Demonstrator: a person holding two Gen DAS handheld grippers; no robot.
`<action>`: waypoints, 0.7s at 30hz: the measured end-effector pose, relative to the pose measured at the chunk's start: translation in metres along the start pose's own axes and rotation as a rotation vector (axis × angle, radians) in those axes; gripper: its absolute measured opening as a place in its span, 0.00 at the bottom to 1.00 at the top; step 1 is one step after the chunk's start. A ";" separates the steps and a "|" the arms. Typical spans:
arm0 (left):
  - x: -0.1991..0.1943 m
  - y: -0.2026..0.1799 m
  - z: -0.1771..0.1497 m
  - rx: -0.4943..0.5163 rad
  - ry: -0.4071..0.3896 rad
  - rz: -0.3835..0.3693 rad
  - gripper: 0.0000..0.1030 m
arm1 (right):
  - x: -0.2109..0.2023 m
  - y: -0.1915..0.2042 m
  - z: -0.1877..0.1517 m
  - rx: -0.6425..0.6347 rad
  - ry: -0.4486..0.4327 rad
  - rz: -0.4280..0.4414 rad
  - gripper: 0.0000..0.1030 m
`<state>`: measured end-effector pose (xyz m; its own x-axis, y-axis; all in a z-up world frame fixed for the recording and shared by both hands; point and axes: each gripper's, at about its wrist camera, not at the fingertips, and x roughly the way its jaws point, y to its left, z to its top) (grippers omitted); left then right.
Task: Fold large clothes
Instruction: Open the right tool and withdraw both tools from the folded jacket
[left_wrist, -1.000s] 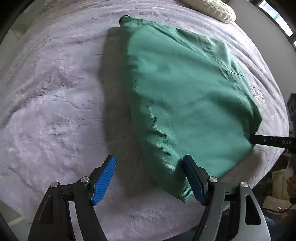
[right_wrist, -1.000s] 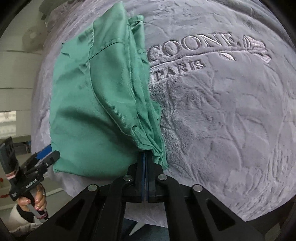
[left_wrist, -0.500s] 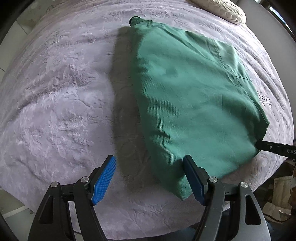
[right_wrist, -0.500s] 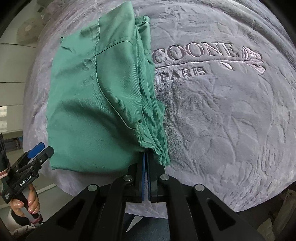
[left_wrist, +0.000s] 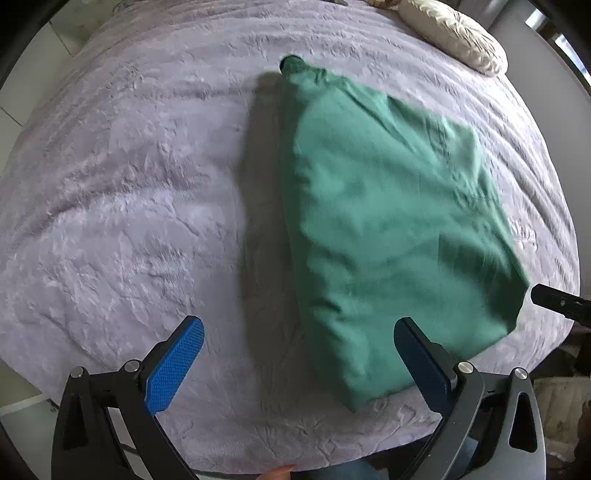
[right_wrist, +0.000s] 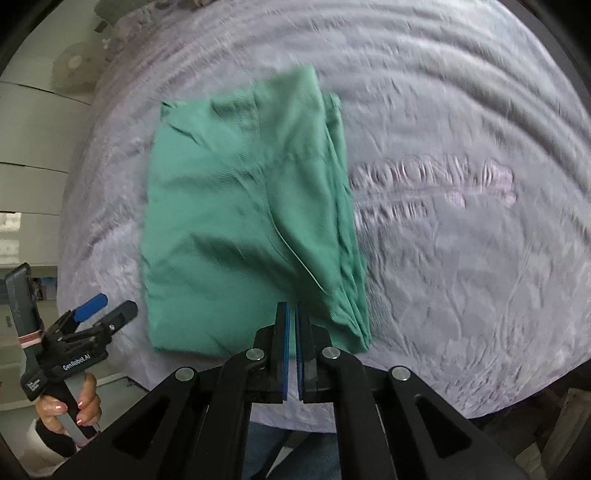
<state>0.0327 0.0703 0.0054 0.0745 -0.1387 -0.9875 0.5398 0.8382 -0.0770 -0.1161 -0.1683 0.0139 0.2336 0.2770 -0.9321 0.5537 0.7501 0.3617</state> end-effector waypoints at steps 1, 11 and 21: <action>-0.003 -0.001 0.003 -0.002 -0.002 0.007 1.00 | -0.003 0.005 0.004 -0.008 -0.007 -0.016 0.04; -0.023 -0.011 0.020 -0.010 -0.040 0.061 1.00 | -0.020 0.034 0.027 -0.079 -0.095 -0.180 0.86; -0.034 -0.023 0.023 0.034 -0.090 0.134 1.00 | -0.023 0.047 0.027 -0.112 -0.133 -0.285 0.90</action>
<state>0.0370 0.0439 0.0435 0.2213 -0.0749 -0.9723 0.5480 0.8343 0.0604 -0.0744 -0.1558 0.0529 0.1882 -0.0284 -0.9817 0.5219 0.8497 0.0754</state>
